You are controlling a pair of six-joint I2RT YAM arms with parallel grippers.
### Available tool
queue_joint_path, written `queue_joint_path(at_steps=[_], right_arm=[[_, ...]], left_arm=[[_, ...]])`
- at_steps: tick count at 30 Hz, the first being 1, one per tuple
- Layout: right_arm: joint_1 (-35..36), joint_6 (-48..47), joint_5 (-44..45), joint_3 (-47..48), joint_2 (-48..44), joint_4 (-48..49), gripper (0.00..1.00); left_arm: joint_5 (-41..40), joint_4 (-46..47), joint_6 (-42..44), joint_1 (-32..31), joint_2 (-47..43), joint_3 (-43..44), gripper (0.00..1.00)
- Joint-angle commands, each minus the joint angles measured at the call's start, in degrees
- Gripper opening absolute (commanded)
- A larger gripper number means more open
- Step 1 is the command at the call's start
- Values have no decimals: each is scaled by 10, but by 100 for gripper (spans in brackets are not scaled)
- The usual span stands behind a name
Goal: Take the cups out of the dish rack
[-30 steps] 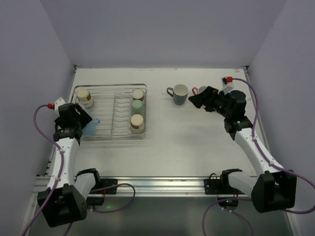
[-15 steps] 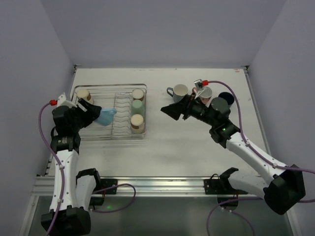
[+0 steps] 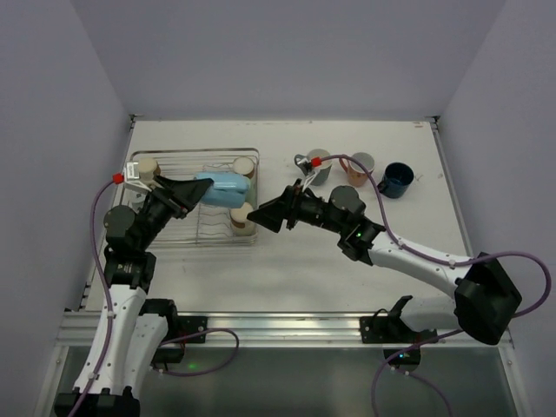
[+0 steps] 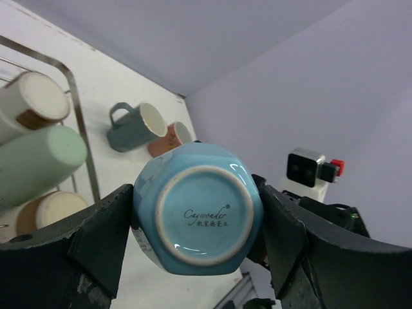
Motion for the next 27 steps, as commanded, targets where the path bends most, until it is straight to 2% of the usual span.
queue_joint_path(at_steps=[1, 6, 14, 17, 18, 20, 21, 22, 24, 25, 26, 27], right_arm=[[8, -34, 37, 33, 7, 62, 86], [14, -52, 44, 63, 32, 67, 83], [43, -56, 35, 117, 100, 148, 76], [47, -49, 38, 121, 113, 180, 62], [48, -39, 38, 119, 115, 190, 51], [48, -29, 45, 103, 113, 223, 35], [48, -26, 49, 96, 109, 232, 26], [48, -22, 56, 88, 105, 239, 11], [48, -26, 77, 64, 84, 239, 0], [47, -27, 87, 56, 76, 237, 0], [47, -33, 88, 40, 57, 237, 0], [47, -42, 89, 32, 48, 236, 0]], left_arm=[[2, 136, -124, -16, -6, 0, 0], [9, 155, -165, -24, 5, 3, 0], [18, 166, -197, -34, -2, -15, 0], [21, 157, -195, -36, -5, -15, 0], [24, 156, -191, -36, -4, -14, 0], [31, 139, -176, -36, 0, -11, 2], [37, 134, -172, -36, 3, -8, 10], [40, 129, -164, -36, 4, -7, 34], [49, 93, -131, -36, 12, 6, 65], [53, 83, -117, -36, 14, 10, 89], [56, 66, -95, -36, 17, 18, 97], [64, 61, -84, -36, 21, 21, 100]])
